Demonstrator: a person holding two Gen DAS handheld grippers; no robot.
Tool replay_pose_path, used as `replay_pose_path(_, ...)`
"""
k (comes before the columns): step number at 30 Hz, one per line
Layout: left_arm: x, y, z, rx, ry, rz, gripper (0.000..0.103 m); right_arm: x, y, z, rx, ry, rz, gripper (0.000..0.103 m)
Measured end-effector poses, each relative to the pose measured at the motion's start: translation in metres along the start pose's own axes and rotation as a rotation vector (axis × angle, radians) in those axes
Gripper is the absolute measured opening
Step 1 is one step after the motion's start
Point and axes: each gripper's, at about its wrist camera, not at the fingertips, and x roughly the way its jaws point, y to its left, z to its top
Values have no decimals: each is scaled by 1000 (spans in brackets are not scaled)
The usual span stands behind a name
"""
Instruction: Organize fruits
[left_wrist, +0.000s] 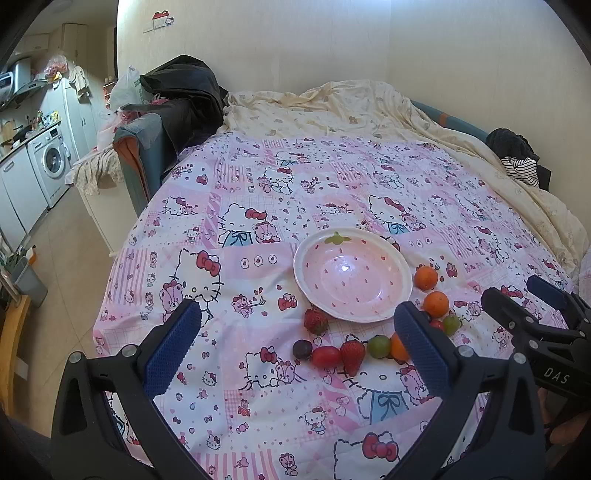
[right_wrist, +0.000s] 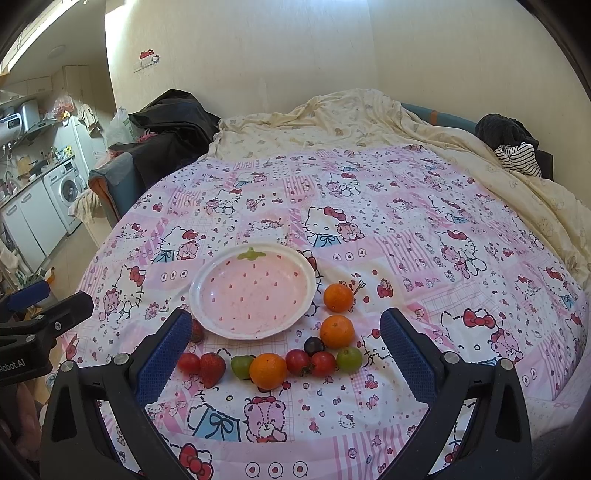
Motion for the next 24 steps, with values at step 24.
replay_pose_path(24, 102, 59, 2, -205, 391, 77, 88, 54, -76, 39, 181, 213, 18, 103)
